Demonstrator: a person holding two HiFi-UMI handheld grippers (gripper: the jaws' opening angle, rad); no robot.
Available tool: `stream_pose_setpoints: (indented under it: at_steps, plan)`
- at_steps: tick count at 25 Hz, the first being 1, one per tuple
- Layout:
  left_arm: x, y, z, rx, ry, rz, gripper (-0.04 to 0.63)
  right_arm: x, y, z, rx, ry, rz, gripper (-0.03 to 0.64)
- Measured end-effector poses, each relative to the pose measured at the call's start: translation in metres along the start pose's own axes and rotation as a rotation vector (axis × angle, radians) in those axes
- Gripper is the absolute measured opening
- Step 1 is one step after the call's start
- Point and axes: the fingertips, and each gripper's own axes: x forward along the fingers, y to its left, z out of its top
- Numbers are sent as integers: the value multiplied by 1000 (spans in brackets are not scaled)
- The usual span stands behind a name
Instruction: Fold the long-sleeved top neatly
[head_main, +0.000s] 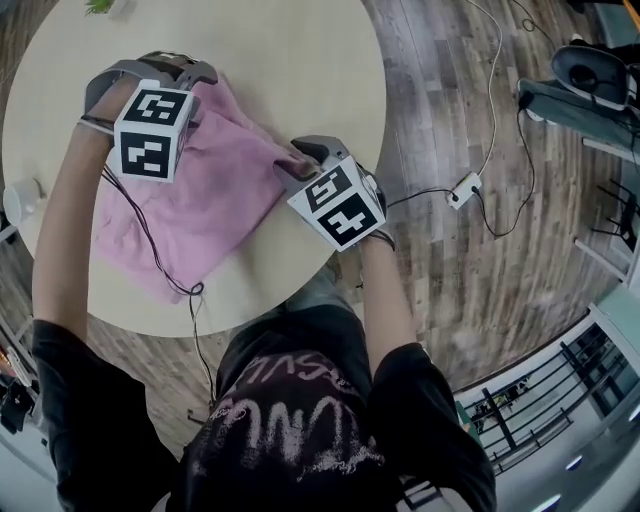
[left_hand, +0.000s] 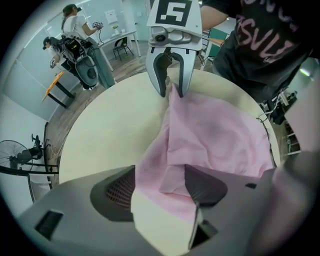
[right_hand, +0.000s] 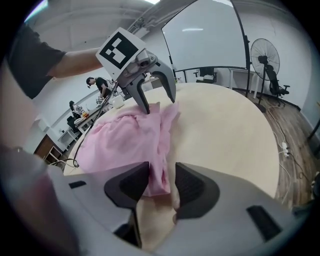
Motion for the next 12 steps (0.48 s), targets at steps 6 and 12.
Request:
stream_pose_setpoints:
  at_steps: [6,12]
  plan:
    - [15,3,-3,30,15,-45,331,5,7,-4,8,13,37,161]
    - [29,6,-3,46,20,-115,342,5,3,-5,36,22,46,142]
